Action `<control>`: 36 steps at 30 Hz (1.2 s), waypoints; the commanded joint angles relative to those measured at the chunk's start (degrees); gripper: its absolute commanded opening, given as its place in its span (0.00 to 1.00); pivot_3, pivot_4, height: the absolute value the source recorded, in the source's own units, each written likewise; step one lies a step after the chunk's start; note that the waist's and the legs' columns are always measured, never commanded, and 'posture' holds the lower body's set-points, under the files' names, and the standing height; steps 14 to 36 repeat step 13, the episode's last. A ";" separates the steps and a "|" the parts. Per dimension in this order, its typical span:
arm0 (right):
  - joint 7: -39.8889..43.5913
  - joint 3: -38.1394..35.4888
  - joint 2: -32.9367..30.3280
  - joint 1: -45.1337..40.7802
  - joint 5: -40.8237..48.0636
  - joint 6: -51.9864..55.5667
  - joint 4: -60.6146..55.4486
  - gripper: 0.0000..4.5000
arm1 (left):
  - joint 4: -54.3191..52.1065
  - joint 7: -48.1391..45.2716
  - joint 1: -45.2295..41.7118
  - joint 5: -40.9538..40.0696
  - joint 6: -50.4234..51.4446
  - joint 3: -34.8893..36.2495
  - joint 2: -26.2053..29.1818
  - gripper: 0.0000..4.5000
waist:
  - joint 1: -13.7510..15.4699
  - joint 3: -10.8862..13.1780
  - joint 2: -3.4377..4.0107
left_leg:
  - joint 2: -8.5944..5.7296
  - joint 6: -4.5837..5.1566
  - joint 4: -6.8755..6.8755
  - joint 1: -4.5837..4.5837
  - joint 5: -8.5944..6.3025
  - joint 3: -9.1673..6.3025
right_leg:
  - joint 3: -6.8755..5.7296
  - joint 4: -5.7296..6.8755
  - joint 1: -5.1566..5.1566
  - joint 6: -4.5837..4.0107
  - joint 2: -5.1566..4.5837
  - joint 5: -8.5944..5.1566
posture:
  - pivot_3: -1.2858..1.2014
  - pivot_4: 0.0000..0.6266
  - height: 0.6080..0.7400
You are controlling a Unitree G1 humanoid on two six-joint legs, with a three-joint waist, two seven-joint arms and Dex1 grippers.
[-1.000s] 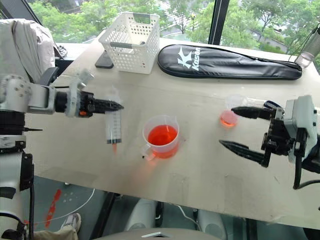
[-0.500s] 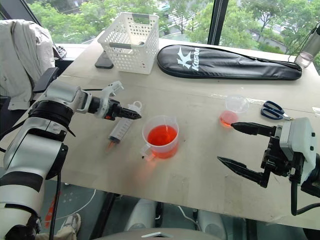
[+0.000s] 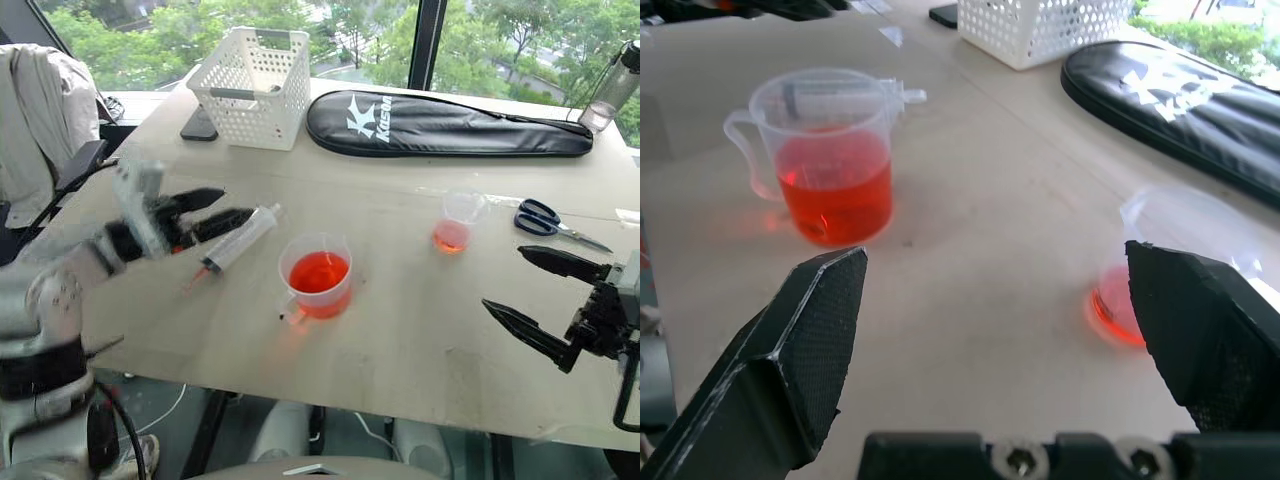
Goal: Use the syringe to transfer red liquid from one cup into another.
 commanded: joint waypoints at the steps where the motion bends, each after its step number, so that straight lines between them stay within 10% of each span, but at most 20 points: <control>1: 5.47 -3.58 -0.53 2.74 -3.46 -3.67 4.50 1.00 | -6.07 0.49 6.32 -3.60 -4.20 6.44 -0.87 0.98 | 0.34 -0.03 -0.04 | 0.00 0.00 0.02 -0.03 0.00 -0.06 | -0.07 -0.01 0.00 0.00 0.01 0.00 | 0.52 0.24 0.88; 13: 12.21 -8.86 -0.52 10.16 -12.92 -10.02 17.33 1.00 | -8.19 -5.74 34.87 -3.10 -19.61 9.48 -1.57 0.98 | 0.61 -0.19 0.05 | 0.05 -0.26 0.02 0.11 -0.18 -0.06 | -0.06 -0.14 -0.02 0.13 -0.31 -0.11 | 0.52 0.24 0.88; 36: 12.21 -8.86 -0.52 10.16 -12.92 -10.02 17.33 1.00 | -8.19 -5.74 34.87 -3.10 -19.61 9.48 -1.57 0.98 | 0.61 -0.19 0.05 | 0.05 -0.26 0.02 0.11 -0.18 -0.06 | -0.06 -0.14 -0.02 0.13 -0.31 -0.11 | 0.52 0.24 0.88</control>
